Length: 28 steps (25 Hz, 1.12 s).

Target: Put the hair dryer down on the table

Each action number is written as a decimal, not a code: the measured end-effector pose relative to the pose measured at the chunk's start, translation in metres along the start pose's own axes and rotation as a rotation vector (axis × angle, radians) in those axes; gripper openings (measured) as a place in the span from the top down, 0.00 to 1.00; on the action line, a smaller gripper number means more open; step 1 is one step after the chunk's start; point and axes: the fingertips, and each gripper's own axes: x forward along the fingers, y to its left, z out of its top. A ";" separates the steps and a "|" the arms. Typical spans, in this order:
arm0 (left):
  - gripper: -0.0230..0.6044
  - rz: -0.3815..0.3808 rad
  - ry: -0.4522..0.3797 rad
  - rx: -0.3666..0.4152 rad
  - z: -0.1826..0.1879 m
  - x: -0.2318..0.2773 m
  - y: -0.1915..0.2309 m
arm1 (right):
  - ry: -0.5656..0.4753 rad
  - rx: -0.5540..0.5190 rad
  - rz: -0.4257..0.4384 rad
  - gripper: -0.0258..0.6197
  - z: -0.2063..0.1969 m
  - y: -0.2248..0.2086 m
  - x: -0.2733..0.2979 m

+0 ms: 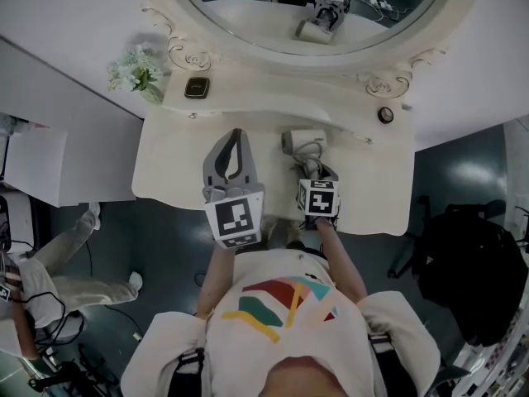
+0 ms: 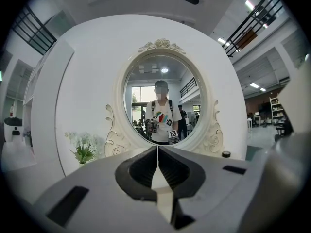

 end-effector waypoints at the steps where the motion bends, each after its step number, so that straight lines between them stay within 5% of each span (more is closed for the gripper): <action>1: 0.95 0.001 -0.001 0.002 0.000 0.000 0.000 | 0.002 0.004 0.000 0.61 -0.001 0.000 0.001; 9: 0.95 -0.005 0.009 -0.003 0.002 -0.001 -0.001 | 0.008 0.101 0.026 0.60 -0.006 -0.008 0.004; 28: 0.95 -0.002 -0.012 -0.007 0.002 -0.008 -0.007 | -0.022 0.085 0.031 0.54 -0.007 -0.013 -0.001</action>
